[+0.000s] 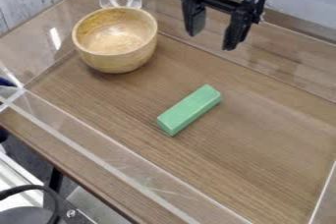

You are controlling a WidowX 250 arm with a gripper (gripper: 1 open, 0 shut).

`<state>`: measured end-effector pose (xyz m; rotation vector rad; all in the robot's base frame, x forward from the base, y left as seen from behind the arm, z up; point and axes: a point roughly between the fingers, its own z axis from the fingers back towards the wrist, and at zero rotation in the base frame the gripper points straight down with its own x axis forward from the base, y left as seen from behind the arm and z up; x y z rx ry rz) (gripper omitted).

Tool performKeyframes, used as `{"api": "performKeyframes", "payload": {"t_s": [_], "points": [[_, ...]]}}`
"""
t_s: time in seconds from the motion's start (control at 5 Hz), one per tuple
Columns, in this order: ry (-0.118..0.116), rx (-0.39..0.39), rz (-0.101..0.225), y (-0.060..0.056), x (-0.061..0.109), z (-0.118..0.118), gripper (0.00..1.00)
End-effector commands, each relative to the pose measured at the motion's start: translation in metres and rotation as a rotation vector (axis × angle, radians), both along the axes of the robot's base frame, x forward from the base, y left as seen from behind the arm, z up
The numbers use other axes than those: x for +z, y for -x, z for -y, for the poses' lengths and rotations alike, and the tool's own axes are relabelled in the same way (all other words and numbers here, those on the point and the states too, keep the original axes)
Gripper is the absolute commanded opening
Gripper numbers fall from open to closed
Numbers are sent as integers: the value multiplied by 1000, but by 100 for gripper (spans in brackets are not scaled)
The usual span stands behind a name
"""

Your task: Put the green block in the brown bowl

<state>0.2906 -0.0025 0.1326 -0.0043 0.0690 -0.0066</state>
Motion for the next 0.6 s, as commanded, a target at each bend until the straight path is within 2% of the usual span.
{"api": "performKeyframes", "payload": {"t_s": [0.0,0.2,0.4], "points": [[-2,-60,-19,9,-11,-2,100],[-2,-130,-34,25,-28,-7,100],[-1,-178,-31,32,-48,-10,100]]}}
